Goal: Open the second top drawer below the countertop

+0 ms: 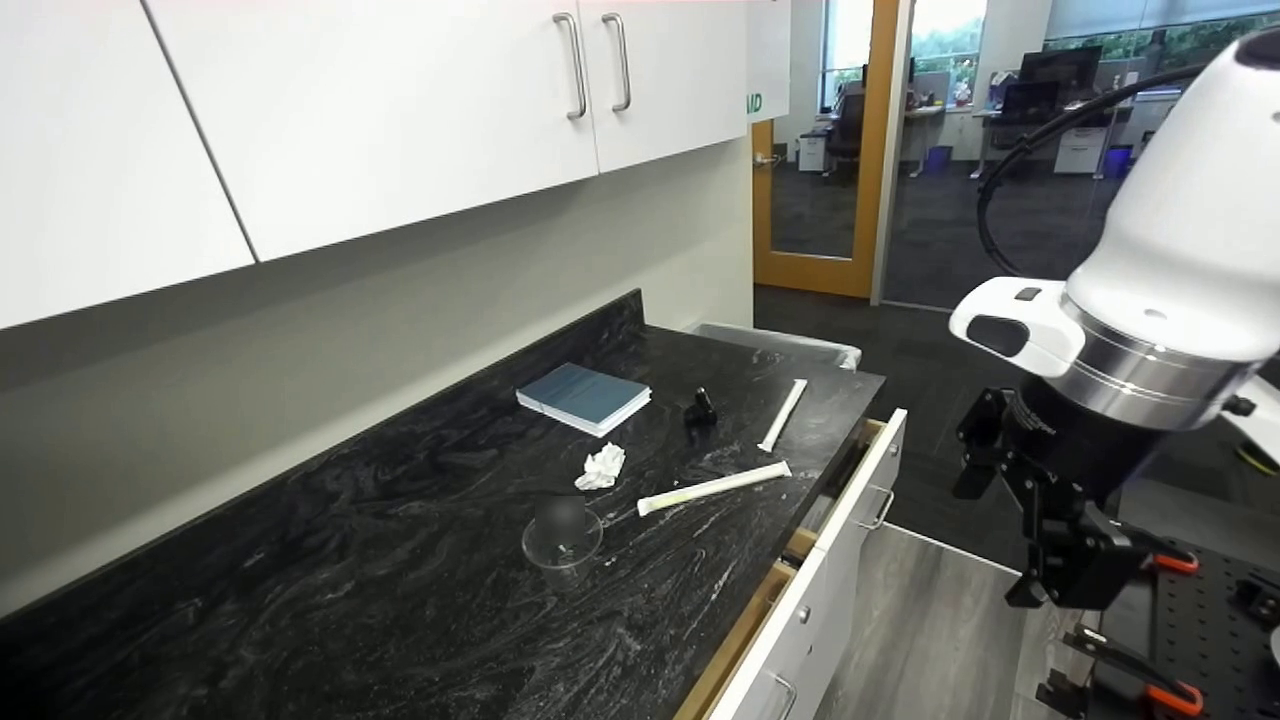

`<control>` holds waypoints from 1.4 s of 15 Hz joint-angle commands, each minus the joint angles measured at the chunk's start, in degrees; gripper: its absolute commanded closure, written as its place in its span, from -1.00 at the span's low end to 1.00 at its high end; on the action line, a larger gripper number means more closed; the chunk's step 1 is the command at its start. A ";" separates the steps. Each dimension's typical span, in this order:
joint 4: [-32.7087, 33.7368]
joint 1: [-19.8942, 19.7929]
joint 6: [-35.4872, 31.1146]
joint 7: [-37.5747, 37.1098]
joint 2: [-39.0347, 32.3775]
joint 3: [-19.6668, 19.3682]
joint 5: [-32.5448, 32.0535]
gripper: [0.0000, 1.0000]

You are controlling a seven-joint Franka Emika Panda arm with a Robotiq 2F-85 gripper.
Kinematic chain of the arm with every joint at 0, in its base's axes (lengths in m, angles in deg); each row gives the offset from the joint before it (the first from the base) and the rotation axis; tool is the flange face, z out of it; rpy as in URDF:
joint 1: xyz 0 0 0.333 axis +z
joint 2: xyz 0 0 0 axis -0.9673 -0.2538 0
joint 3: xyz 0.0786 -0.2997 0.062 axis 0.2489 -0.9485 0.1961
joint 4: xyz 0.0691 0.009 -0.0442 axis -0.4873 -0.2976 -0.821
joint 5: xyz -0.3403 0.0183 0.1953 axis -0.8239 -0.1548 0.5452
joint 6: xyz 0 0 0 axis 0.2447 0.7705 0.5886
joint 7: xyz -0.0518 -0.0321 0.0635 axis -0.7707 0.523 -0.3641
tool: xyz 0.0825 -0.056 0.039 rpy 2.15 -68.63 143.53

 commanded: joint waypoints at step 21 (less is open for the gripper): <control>23.84 9.97 24.53 -45.30 -53.13 12.51 -63.52 -1.00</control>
